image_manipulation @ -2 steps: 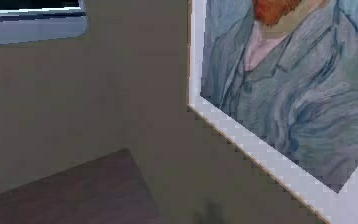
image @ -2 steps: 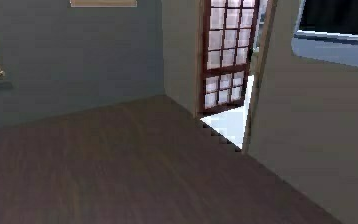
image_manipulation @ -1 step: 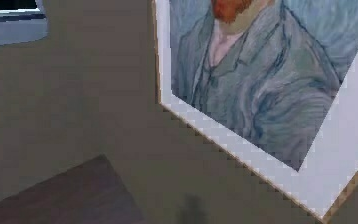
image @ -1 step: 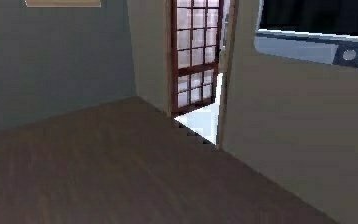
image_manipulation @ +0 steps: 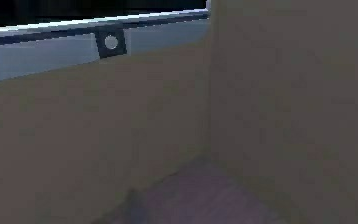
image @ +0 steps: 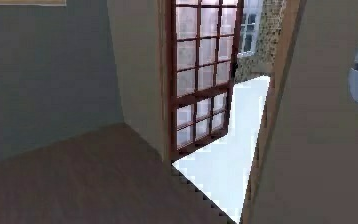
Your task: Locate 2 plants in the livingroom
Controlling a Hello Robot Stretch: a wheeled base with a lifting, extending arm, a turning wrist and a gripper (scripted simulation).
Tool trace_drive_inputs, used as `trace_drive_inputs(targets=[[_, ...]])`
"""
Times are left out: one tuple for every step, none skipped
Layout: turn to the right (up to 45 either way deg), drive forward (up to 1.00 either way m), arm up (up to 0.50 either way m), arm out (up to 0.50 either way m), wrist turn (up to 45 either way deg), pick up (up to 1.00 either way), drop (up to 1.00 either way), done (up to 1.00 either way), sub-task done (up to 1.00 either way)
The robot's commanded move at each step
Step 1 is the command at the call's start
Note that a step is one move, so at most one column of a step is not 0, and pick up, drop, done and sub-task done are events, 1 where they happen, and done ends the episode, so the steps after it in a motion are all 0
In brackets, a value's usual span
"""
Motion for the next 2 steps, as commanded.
trace_drive_inputs(targets=[[0.0,1.00,0.00,0.00,0.0,0.00,0.00,0.00,0.00],[15.0,0.00,0.00,0.00,0.0,0.00,0.00,0.00,0.00]])
